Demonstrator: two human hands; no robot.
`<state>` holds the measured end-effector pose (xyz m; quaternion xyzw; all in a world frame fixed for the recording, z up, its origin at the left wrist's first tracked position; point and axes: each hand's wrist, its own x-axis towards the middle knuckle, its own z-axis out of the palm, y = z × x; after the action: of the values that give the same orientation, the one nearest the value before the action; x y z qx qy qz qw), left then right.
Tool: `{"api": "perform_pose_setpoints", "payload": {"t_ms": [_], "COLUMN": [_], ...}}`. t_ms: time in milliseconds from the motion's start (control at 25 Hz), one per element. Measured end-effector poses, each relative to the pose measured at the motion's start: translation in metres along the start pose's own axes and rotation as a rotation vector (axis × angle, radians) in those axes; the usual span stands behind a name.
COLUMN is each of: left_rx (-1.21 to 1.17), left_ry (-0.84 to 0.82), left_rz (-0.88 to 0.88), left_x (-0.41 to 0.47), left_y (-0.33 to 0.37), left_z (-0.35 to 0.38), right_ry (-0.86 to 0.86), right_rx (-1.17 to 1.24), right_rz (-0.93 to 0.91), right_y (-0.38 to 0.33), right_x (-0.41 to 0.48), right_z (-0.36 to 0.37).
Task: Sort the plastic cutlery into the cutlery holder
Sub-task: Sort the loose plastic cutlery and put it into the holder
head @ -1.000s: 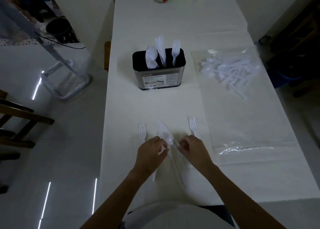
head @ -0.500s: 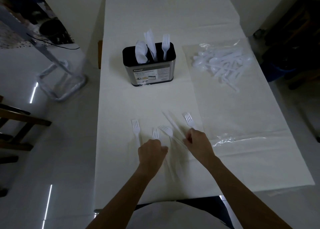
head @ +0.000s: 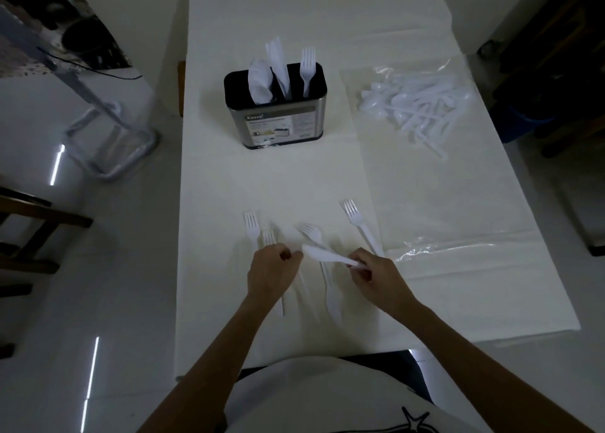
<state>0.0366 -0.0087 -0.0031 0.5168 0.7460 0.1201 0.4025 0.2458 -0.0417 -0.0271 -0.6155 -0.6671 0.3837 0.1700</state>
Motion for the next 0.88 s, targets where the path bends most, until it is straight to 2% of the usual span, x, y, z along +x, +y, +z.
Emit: {"api": "perform_pose_setpoints", "payload": {"t_ms": [160,280,400,600,760,880], "left_rx": [-0.317,-0.375,-0.489,-0.7,-0.822,-0.832], "left_ry": [0.15,0.156,0.153,0.268,0.29,0.209], "left_rz": [0.005,0.031,0.014,-0.001,-0.02,0.017], "left_x": [0.001,0.0,0.002,0.002,0.005,0.003], "left_y": [-0.018,-0.033,-0.04,-0.043,-0.042,-0.03], "left_z": [-0.015,-0.027,-0.034,-0.052,-0.065,-0.066], "right_ry": [-0.167,-0.208,-0.266,-0.301,-0.201,-0.129], "right_rx": [-0.268,-0.499,-0.531,-0.418,-0.093,0.208], "right_rz": [-0.327,-0.639,-0.741,-0.683,-0.352,-0.13], "right_y": [-0.002,-0.009,-0.011,-0.018,-0.037,-0.056], "right_x": [0.018,0.04,0.054,0.048,0.052,0.054], "right_z": [-0.008,-0.005,-0.008,-0.004,-0.004,-0.004]}}
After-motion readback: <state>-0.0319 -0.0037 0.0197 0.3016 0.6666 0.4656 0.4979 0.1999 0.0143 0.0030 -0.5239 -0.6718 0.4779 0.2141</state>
